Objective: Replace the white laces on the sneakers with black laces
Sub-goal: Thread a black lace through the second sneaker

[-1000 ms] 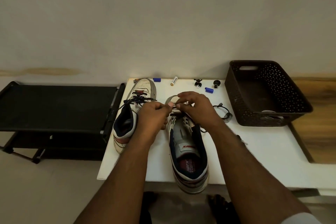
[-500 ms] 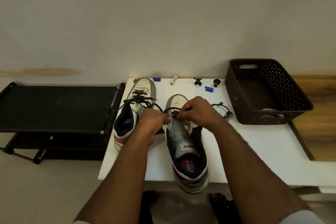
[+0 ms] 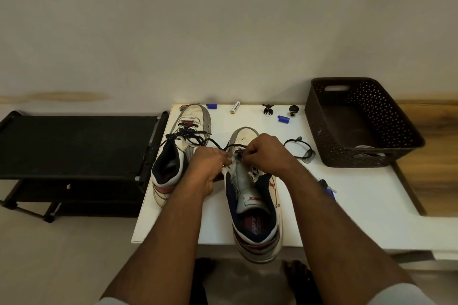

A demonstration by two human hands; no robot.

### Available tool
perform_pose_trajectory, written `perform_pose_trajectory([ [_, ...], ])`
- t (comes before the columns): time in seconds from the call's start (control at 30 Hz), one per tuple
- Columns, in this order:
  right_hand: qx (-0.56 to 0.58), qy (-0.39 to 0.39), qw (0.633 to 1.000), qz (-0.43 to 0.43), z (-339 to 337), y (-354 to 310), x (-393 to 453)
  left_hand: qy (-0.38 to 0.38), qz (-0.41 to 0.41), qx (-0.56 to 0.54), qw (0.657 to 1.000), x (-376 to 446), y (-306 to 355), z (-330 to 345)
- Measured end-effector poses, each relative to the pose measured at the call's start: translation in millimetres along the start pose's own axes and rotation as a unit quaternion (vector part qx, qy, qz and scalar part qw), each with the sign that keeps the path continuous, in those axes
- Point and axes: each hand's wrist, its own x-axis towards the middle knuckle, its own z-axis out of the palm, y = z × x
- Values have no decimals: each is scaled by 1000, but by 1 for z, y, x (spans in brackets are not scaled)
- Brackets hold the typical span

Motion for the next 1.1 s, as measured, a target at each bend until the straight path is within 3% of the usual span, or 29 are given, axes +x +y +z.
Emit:
perform_pose_trajectory([
  [0.3,12,15,1000,11,4,-3,1,-4,8,18,1000,-1,0,0],
  [0.43,18,23,1000,13,11,-5,2,-22,-8,-27,999,-6,3,-2],
  [0.63,6,21,1000,14,13,-4,2,21,-5,-70,997,1,-11,13],
  [0.8,3,1,1000,17,10,-4,2,102,132,37,985,-2,-14,17],
  [0.97,1,-15,1000,27,9,-3,2,199,243,-58,948,-15,24,-10],
  [1.03,-2,-11,1000,26,9,-3,1,162,240,-43,956,-14,28,-21],
  [1.1,-8,-6,1000,21,10,-4,1,89,162,17,983,-12,14,-18],
])
